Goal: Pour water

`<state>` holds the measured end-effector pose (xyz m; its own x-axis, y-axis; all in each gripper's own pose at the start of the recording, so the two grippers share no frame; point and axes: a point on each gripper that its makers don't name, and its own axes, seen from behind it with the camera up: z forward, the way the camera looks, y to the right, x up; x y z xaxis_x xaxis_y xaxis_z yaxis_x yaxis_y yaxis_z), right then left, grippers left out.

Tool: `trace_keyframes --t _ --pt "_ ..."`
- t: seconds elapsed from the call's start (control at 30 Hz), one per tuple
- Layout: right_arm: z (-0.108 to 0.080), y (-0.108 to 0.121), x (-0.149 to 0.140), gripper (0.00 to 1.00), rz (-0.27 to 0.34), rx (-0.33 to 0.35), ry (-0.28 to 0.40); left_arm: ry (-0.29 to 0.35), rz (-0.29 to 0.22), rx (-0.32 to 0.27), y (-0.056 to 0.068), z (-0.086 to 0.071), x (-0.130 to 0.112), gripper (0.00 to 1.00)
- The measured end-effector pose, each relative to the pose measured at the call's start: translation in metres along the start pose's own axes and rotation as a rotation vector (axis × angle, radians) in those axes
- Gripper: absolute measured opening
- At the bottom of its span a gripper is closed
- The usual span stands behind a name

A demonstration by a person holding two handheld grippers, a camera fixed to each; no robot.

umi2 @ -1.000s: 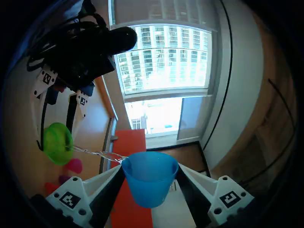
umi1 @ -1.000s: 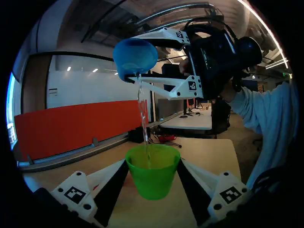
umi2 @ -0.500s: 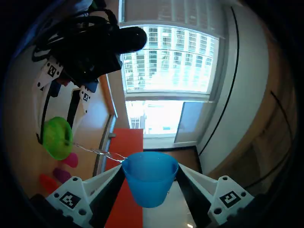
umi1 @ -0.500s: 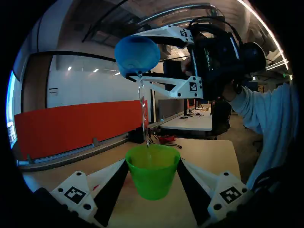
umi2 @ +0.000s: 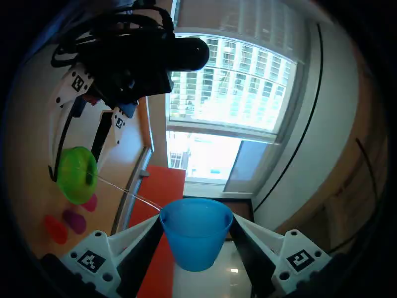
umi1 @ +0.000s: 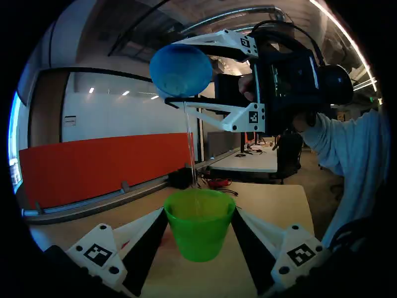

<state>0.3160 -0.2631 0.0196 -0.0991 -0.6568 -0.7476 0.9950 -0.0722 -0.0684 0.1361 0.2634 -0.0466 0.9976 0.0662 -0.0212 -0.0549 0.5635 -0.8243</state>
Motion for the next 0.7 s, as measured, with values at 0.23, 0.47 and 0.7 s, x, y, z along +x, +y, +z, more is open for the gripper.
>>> trace_keyframes --t 0.23,0.47,0.7 --pt "0.0006 -0.0013 0.0062 0.91 -0.029 0.002 0.010 0.002 -0.003 0.005 -0.0022 -0.0004 -0.0007 0.86" --pt "0.0011 -0.0039 0.0074 0.91 -0.031 0.004 0.014 0.009 -0.009 0.008 -0.0047 -0.0015 0.0003 0.86" --pt "0.0008 -0.0022 0.0035 0.91 0.043 0.002 0.017 0.008 -0.010 0.015 -0.0060 -0.0031 0.0002 0.86"
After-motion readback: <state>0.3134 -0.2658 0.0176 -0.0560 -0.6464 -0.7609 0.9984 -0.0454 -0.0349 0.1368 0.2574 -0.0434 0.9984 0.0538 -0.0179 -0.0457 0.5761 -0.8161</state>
